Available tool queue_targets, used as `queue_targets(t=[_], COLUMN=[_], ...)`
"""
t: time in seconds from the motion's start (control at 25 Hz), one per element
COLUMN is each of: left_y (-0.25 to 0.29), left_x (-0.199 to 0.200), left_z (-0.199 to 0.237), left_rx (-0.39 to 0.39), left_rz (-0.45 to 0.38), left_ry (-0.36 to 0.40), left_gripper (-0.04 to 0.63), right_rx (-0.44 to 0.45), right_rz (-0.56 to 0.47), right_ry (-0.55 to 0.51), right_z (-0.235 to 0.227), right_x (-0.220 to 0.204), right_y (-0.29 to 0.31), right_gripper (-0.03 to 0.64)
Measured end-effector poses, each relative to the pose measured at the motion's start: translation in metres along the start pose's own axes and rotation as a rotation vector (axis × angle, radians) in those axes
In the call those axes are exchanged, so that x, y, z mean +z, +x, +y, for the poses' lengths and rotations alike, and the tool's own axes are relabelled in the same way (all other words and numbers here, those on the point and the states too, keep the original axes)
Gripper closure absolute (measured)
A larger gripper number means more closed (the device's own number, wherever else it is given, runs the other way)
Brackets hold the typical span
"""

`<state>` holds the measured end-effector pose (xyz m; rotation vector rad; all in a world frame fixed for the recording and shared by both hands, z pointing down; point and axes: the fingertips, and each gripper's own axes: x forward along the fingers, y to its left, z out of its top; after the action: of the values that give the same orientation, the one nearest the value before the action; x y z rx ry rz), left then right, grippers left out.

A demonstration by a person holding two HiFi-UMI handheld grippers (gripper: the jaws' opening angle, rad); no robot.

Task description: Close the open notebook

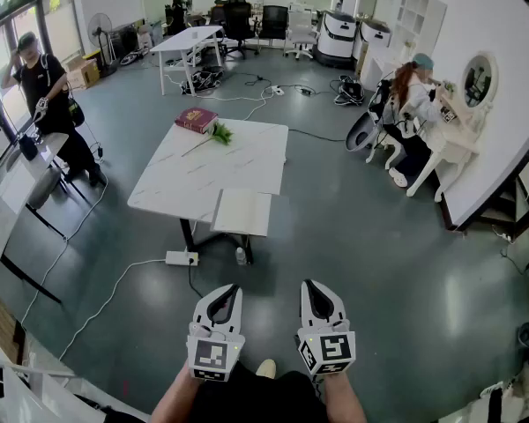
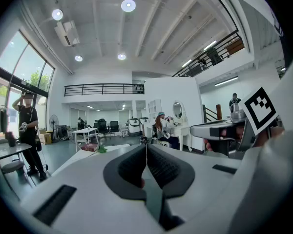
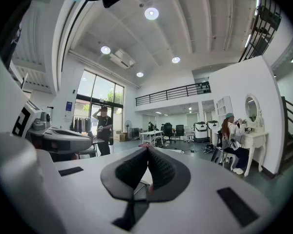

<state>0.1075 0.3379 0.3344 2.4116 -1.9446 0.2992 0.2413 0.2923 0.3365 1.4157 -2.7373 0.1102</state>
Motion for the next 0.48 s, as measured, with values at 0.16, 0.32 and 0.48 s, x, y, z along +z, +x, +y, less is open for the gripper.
queue_targets(t=[0.16, 0.32, 0.48], left_y=[-0.003, -0.004, -0.003], left_x=[-0.001, 0.002, 0.006], left_z=[-0.004, -0.007, -0.013], left_rx=[0.008, 0.014, 0.018], left_rz=[0.000, -0.007, -0.016], left_ry=[0.001, 0.003, 0.006], left_gripper=[0.571, 0.571, 0.571], right_rx=[0.008, 0.010, 0.013], right_rz=[-0.013, -0.012, -0.021], right_ry=[0.020, 0.013, 0.006], right_z=[-0.001, -0.003, -0.008], right_x=[0.000, 0.002, 0.005], right_y=[-0.004, -0.007, -0.011], right_gripper=[0.600, 0.600, 0.600])
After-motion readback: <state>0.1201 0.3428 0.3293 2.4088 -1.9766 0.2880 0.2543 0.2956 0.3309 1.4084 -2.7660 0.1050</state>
